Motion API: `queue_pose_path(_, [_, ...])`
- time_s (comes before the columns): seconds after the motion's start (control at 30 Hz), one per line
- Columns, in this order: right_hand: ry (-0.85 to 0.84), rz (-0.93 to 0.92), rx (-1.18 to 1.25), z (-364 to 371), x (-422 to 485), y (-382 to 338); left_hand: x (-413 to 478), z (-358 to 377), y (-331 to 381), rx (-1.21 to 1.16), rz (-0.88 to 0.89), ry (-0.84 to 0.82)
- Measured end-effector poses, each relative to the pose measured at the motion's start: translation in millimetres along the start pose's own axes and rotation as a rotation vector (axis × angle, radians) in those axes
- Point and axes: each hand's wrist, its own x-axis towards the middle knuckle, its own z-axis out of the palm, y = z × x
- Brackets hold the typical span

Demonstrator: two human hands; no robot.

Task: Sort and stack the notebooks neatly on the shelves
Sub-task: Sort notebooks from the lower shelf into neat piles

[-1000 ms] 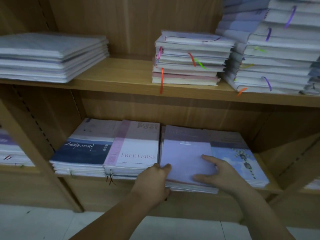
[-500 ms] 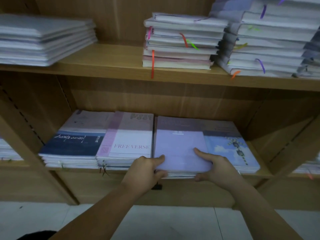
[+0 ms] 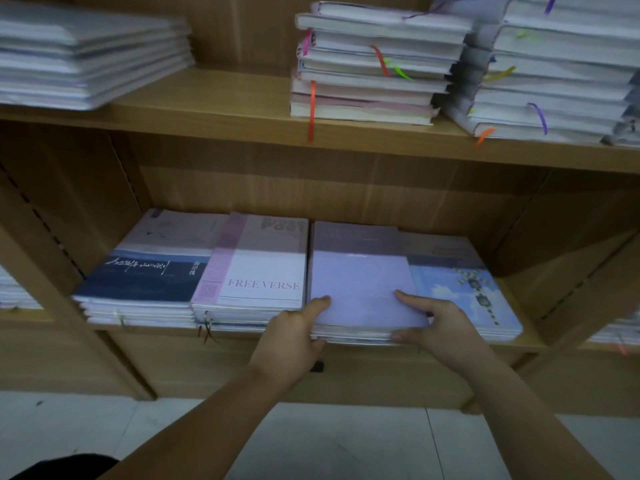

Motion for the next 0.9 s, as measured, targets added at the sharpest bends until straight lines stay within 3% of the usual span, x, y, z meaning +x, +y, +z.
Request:
queue_pose_path(0.2, [0.109,0.041,0.099,14,13,-8,15,-7,0,0.114,-0.036,0.039])
queue_pose_path(0.37, [0.181,0.026,-0.034,20,18,-4,18,-10,0,0.208,-0.082,0.079])
queue_pose_path(0.7, [0.120,0.049,-0.190,30,16,-4,14,-13,-10,0.214,-0.089,0.124])
queue_pose_path(0.9, [0.167,0.043,-0.051,30,15,1,18,-8,-10,0.193,-0.099,0.133])
